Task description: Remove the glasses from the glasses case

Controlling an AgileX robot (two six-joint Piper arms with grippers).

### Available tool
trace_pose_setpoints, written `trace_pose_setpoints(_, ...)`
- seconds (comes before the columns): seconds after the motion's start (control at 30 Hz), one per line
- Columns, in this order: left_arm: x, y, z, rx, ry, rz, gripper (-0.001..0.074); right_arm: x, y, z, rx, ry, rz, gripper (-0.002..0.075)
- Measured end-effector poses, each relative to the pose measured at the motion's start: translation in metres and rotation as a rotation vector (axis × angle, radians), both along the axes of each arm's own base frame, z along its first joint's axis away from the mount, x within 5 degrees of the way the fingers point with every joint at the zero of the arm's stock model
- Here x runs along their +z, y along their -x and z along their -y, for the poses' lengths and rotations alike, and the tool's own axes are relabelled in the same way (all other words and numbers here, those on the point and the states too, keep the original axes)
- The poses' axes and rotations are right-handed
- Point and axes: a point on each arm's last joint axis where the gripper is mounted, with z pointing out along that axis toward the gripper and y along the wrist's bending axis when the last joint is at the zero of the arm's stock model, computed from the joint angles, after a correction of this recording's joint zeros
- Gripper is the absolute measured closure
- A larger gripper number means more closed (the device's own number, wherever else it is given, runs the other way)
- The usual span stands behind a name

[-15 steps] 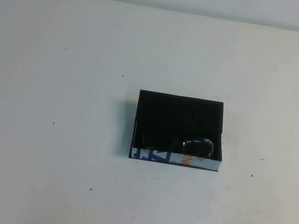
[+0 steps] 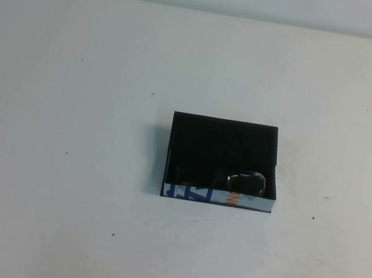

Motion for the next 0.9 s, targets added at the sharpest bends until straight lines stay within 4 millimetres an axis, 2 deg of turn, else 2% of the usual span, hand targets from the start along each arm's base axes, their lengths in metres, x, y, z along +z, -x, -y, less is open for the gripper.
trace_pose_setpoints(0.8,0.0,0.0,0.0,0.0,0.0,0.0,0.074,0.001,0.0,-0.001,0.002,-0.033,0.003,0.0744)
trace_pose_setpoints(0.9,0.0,0.0,0.0,0.0,0.0,0.0,0.074,0.021,0.002,-0.002,0.005,-0.062,0.061,0.0744)
